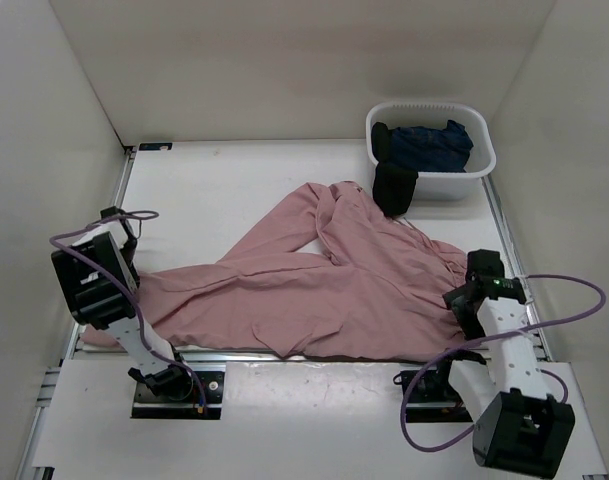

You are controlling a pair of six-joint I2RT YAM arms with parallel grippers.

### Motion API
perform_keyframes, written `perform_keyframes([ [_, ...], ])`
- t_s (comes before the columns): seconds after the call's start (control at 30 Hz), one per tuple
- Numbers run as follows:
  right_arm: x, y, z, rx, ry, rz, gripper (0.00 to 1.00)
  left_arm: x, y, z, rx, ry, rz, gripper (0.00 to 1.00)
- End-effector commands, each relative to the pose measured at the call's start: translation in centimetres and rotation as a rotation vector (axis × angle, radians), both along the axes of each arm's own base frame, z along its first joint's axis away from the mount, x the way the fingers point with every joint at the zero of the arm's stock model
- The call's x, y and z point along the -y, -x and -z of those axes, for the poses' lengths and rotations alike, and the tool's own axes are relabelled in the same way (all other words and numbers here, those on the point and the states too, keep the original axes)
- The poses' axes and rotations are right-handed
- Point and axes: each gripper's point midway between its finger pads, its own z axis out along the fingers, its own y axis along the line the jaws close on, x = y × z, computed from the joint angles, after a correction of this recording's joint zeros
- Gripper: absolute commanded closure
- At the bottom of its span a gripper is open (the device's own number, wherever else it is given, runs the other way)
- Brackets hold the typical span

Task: Fold and stack the trousers
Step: Flatten the trousers out

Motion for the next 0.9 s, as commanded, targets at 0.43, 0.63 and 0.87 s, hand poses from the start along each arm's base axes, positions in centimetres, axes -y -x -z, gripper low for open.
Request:
perform_keyframes([
  [0.43, 0.3, 4.0, 6.7, -0.274, 0.003, 0.058, 0.79, -4.2, -9.2, -9.1, 0.372, -0.17, -0.001, 0.86],
  [0.63, 0.7, 2.8, 5.7, -0.253, 0.025, 0.0, 0.64, -5.2, -10.2, -6.6, 0.304, -0.17, -0.008, 0.72],
  [0.87, 2.3, -0.7, -0.1, -0.118, 0.114, -0.068, 0.23, -5.7, -7.7, -6.8, 0.246, -0.232, -0.036, 0.08],
])
